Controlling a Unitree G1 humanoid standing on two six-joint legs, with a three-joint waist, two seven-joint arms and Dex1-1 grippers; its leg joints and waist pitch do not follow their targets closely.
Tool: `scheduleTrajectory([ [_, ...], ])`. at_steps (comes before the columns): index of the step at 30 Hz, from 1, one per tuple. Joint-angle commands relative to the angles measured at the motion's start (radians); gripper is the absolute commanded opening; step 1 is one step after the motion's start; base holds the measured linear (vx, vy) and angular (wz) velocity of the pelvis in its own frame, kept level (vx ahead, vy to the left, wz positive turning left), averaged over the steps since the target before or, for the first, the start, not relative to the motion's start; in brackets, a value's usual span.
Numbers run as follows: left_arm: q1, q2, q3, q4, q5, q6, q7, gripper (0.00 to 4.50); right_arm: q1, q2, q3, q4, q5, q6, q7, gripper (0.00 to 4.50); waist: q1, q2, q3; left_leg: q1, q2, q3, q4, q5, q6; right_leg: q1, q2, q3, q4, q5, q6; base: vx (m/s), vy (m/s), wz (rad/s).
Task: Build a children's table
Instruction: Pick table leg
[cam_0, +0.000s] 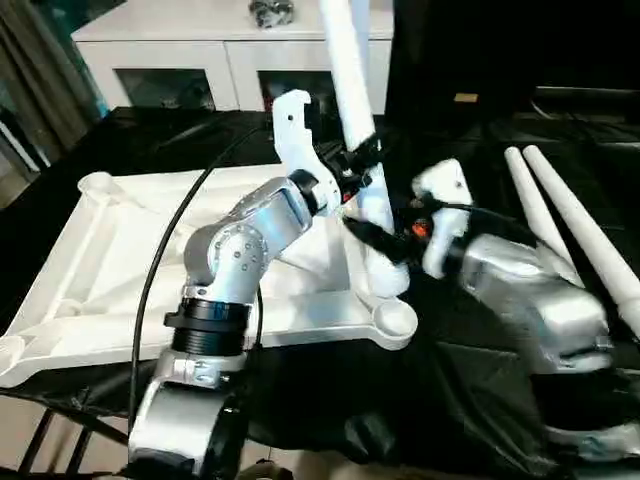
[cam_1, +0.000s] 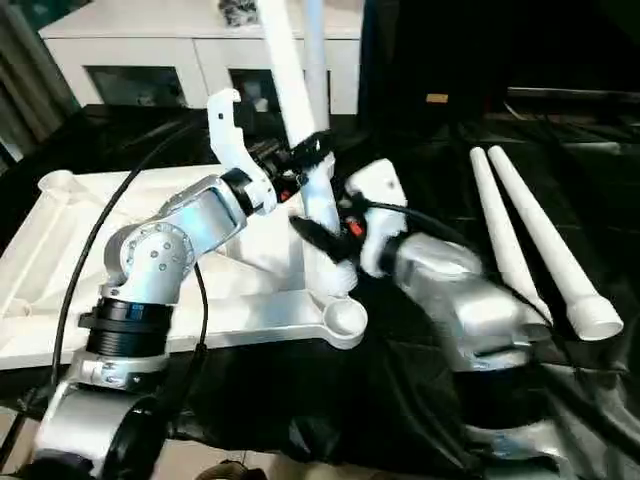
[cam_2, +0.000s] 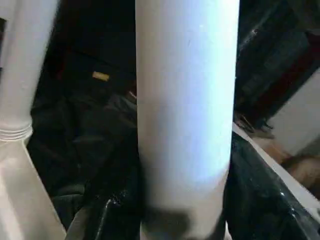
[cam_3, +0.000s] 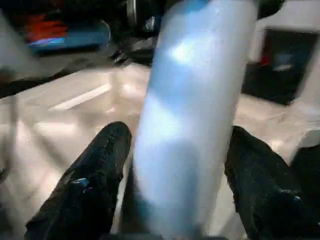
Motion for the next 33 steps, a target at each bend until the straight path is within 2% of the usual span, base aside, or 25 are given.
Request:
scheduleTrajectory([
  [1, -0.007, 0.033, 0.006, 0.0, -0.022, 0.017, -0.089, 1.84, 0.001, -0.043, -0.025, -0.042, 0.099, 0.086, 0.107, 3.11, 0.007, -0.018, -0.074, 0.019, 0.039, -0.016, -0.052, -0.071, 0.09, 0.066, -0.059, 0.04, -0.064, -0.055, -0.218, 0.0, 0.0, 0.0],
  [2, -0.007, 0.033, 0.006, 0.0, -0.022, 0.017, -0.089, 1.84, 0.001, -0.043, -0.025, -0.042, 0.099, 0.086, 0.107, 3.11, 0.008, -0.02, -0.075, 0.018, 0.04, -0.017, -0.053, -0.068, 0.089, 0.066, -0.061, 0.039, -0.061, -0.058, -0.222, 0.0, 0.0, 0.0],
  [3, -0.009, 0.052, -0.003, -0.015, -0.037, 0.031, -0.145, 1.84, -0.008, -0.062, -0.038, -0.042, 0.143, 0.135, 0.147, 3.11, 0.007, -0.021, -0.074, 0.017, 0.041, -0.017, -0.053, -0.073, 0.086, 0.063, -0.06, 0.038, -0.063, -0.062, -0.228, 0.0, 0.0, 0.0],
  [4, -0.006, 0.064, -0.016, -0.034, -0.046, 0.039, -0.181, 1.84, -0.014, -0.071, -0.043, -0.037, 0.155, 0.152, 0.166, 3.11, 0.007, -0.021, -0.074, 0.019, 0.04, -0.016, -0.054, -0.08, 0.087, 0.062, -0.06, 0.038, -0.063, -0.07, -0.231, 0.0, 0.0, 0.0],
  [5, -0.006, 0.065, -0.017, -0.034, -0.046, 0.039, -0.182, 1.84, -0.014, -0.072, -0.043, -0.037, 0.155, 0.152, 0.166, 3.11, 0.007, -0.025, -0.074, 0.02, 0.042, -0.016, -0.055, -0.08, 0.086, 0.061, -0.062, 0.038, -0.063, -0.076, -0.234, 0.0, 0.0, 0.0],
  [6, -0.004, 0.071, -0.026, -0.046, -0.05, 0.043, -0.201, 1.84, -0.017, -0.076, -0.045, -0.033, 0.159, 0.159, 0.175, 3.11, 0.01, -0.022, -0.073, 0.019, 0.043, -0.015, -0.054, -0.08, 0.078, 0.058, -0.062, 0.038, -0.062, -0.082, -0.239, 0.0, 0.0, 0.0],
  [7, 0.002, 0.08, -0.038, -0.069, -0.063, 0.052, -0.235, 1.84, -0.022, -0.094, -0.033, -0.028, 0.159, 0.158, 0.205, 3.11, 0.009, -0.026, -0.073, 0.019, 0.043, -0.014, -0.054, -0.081, 0.077, 0.059, -0.063, 0.039, -0.064, -0.084, -0.24, 0.0, 0.0, 0.0],
  [8, 0.004, 0.085, -0.046, -0.081, -0.07, 0.057, -0.254, 1.83, -0.024, -0.105, -0.025, -0.025, 0.16, 0.155, 0.223, 3.11, 0.013, -0.027, -0.074, 0.02, 0.044, -0.015, -0.055, -0.086, 0.073, 0.06, -0.065, 0.039, -0.061, -0.096, -0.241, 0.0, 0.0, 0.0],
  [9, 0.009, 0.093, -0.06, -0.1, -0.08, 0.059, -0.295, 1.83, -0.029, -0.127, -0.011, -0.021, 0.169, 0.154, 0.253, 3.11, 0.015, -0.033, -0.072, 0.02, 0.045, -0.013, -0.055, -0.086, 0.074, 0.058, -0.065, 0.04, -0.064, -0.107, -0.237, 0.0, 0.0, 0.0],
  [12, 0.015, 0.101, -0.077, -0.122, -0.091, 0.057, -0.346, 1.83, -0.034, -0.141, -0.004, -0.017, 0.185, 0.162, 0.275, 3.11, 0.022, -0.031, -0.072, 0.019, 0.045, -0.012, -0.054, -0.082, 0.074, 0.056, -0.066, 0.042, -0.064, -0.124, -0.229, 0.0, 0.0, 0.0],
  [14, 0.032, 0.11, -0.098, -0.166, -0.112, 0.059, -0.431, 1.83, -0.039, -0.156, 0.009, -0.013, 0.197, 0.178, 0.317, 3.11, 0.025, -0.036, -0.072, 0.019, 0.045, -0.013, -0.055, -0.078, 0.074, 0.058, -0.067, 0.041, -0.063, -0.133, -0.225, 0.0, 0.0, 0.0],
  [17, 0.039, 0.116, -0.108, -0.189, -0.127, 0.068, -0.465, 1.83, -0.041, -0.158, 0.014, -0.009, 0.204, 0.188, 0.337, 3.11, 0.024, -0.031, -0.071, 0.018, 0.045, -0.012, -0.054, -0.078, 0.073, 0.054, -0.065, 0.041, -0.064, -0.14, -0.22, 0.0, 0.0, 0.0],
  [18, 0.041, 0.12, -0.11, -0.195, -0.13, 0.073, -0.473, 1.83, -0.042, -0.158, 0.014, -0.006, 0.209, 0.191, 0.343, 3.11, 0.024, -0.033, -0.07, 0.018, 0.044, -0.012, -0.055, -0.089, 0.068, 0.054, -0.064, 0.041, -0.065, -0.153, -0.217, 0.0, 0.0, 0.0],
  [24, 0.039, 0.119, -0.108, -0.184, -0.129, 0.067, -0.489, 1.83, -0.037, -0.171, 0.019, -0.011, 0.26, 0.226, 0.392, 2.54, 0.025, -0.036, -0.068, 0.018, 0.044, -0.012, -0.056, -0.106, 0.053, 0.053, -0.064, 0.042, -0.07, -0.194, -0.202, 0.0, 0.0, 0.0],
  [28, 0.041, 0.116, -0.105, -0.185, -0.128, 0.065, -0.494, 1.83, -0.031, -0.173, 0.023, -0.016, 0.265, 0.23, 0.398, 2.18, 0.026, -0.036, -0.069, 0.018, 0.043, -0.013, -0.056, -0.106, 0.049, 0.052, -0.065, 0.042, -0.07, -0.204, -0.195, 0.0, 0.0, 0.0],
  [33, 0.048, 0.111, -0.103, -0.188, -0.132, 0.061, -0.497, 1.83, -0.025, -0.162, 0.021, -0.025, 0.267, 0.226, 0.379, 1.95, 0.026, -0.035, -0.07, 0.016, 0.043, -0.013, -0.056, -0.1, 0.047, 0.053, -0.064, 0.041, -0.069, -0.198, -0.194, 0.0, 0.0, 0.0],
])
